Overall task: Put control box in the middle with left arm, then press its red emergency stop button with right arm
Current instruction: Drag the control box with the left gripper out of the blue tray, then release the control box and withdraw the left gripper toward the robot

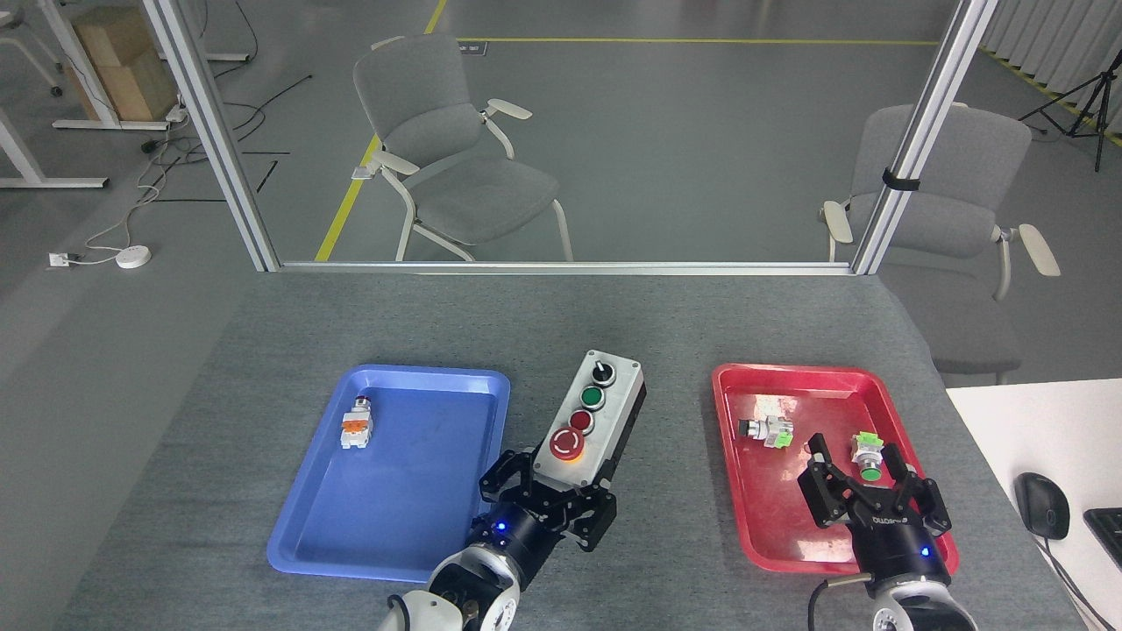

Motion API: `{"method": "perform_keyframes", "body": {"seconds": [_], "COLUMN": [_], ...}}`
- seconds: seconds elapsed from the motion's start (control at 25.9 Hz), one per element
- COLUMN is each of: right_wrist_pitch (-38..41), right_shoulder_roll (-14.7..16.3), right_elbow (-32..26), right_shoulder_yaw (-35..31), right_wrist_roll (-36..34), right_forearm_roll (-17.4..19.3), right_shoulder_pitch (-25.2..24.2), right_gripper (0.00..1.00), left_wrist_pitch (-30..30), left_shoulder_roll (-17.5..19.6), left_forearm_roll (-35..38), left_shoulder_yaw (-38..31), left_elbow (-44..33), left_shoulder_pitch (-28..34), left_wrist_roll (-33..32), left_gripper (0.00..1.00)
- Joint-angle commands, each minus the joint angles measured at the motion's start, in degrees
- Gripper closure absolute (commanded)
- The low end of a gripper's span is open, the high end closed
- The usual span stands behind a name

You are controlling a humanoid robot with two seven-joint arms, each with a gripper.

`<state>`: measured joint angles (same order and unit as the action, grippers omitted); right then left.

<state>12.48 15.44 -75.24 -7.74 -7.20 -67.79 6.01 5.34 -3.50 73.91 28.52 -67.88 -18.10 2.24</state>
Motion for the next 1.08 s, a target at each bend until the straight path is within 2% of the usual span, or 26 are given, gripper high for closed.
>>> {"method": "perform_keyframes", "body": {"seconds": [0.0, 0.12, 0.35, 0.5, 0.69, 0.77, 0.89, 1.04], "right_wrist_pitch": [0.0, 0.0, 0.0, 0.0, -0.44, -1.23, -1.23, -0.53], "right_shoulder_roll": [0.03, -0.06, 0.12, 0.2, 0.29, 0.47, 0.64, 1.7], "right_elbow": [0.0, 0.0, 0.0, 0.0, 0.0, 0.09, 0.09, 0.09], "right_shoulder_yaw": [0.0, 0.0, 0.0, -0.08, -0.17, -0.44, -0.61, -0.52], "right_wrist_roll": [-0.01, -0.01, -0.01, -0.01, -0.18, -0.01, -0.01, -0.18], "right_forearm_roll": [0.03, 0.03, 0.03, 0.03, 0.12, 2.14, 8.2, 9.61], "right_shoulder_pitch": [-0.03, -0.03, 0.05, -0.03, -0.03, 0.05, 0.14, 0.14], "right_gripper": [0.0, 0.0, 0.0, 0.0, 0.0, 0.0, 0.0, 0.0], "left_wrist_pitch": [-0.07, -0.77, -2.35, -3.41, -3.5, -3.58, -3.94, -4.46], "left_shoulder_roll": [-2.39, -4.59, -4.59, -4.59, -4.59, -4.59, -4.59, -4.59], "left_forearm_roll": [1.15, 3.96, 4.13, 3.34, 3.17, 3.17, 3.17, 3.08], "left_shoulder_yaw": [5.67, 8.22, 12.18, 12.35, 11.82, 11.82, 11.74, 11.74], "left_elbow": [5.57, 11.28, 15.94, 20.24, 21.56, 21.56, 21.56, 21.65], "left_shoulder_pitch": [-3.26, -5.55, -7.3, -9.32, -10.2, -10.2, -10.2, -10.2], "left_wrist_roll": [-0.04, -0.04, -0.13, -0.22, -0.22, -0.22, -0.22, -0.22], "left_gripper": [1.0, 1.0, 1.0, 1.0, 1.0, 1.0, 1.0, 1.0]}}
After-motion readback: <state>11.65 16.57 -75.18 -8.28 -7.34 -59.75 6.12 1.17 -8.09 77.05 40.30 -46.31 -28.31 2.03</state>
